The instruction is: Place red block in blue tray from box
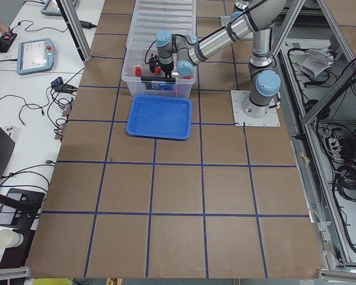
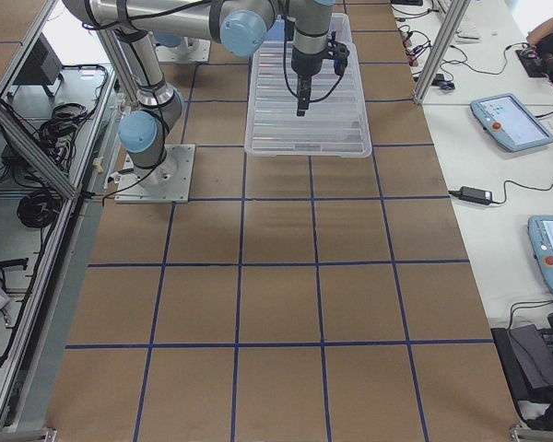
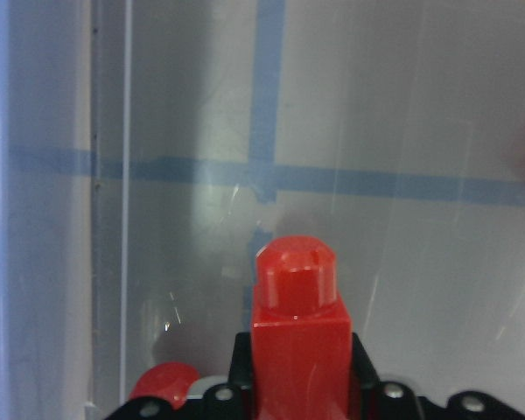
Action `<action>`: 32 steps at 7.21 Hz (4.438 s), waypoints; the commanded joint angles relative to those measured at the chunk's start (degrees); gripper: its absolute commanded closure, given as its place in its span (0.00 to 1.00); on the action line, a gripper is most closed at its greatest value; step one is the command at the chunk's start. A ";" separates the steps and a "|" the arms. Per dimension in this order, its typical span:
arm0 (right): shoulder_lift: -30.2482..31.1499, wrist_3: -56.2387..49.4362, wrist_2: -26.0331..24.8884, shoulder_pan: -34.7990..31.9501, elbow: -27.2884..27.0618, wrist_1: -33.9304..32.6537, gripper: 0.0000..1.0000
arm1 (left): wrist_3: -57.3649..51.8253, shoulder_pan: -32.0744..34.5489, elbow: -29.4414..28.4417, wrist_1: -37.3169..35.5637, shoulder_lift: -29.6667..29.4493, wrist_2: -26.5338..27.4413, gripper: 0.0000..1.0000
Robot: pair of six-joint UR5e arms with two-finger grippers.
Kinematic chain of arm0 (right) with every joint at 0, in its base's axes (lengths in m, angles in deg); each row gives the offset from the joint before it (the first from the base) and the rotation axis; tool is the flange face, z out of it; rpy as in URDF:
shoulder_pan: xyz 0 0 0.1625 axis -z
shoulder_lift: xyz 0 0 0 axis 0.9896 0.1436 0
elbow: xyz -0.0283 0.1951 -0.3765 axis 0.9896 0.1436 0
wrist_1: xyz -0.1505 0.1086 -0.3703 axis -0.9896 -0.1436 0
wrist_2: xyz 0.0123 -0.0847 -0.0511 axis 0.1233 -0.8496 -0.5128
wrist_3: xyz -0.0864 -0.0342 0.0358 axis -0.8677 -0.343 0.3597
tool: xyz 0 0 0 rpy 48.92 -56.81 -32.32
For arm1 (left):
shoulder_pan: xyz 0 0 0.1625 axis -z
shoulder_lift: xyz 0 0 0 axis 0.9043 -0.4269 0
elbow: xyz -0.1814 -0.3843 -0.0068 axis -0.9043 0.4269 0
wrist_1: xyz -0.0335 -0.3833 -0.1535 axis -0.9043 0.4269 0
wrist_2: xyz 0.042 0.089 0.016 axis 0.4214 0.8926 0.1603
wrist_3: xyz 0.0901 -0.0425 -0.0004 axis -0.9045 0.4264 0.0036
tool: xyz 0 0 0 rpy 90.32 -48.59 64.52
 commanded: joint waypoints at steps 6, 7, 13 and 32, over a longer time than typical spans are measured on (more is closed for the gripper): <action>-0.45 -0.82 -0.76 0.17 -0.35 -0.42 0.00 | -15.72 -13.17 -26.20 31.43 3.52 3.58 1.00; -1.76 -1.96 -1.11 0.96 -0.26 -0.69 0.00 | -23.89 -19.24 -26.02 31.16 2.29 3.32 1.00; -10.29 -11.19 -1.29 9.22 -1.66 -12.20 0.00 | -37.95 -26.52 -9.96 13.85 -4.40 1.12 1.00; -9.95 2.49 -2.78 -1.57 -11.60 -19.32 0.00 | -6.84 -1.46 -28.66 34.94 9.04 4.28 0.00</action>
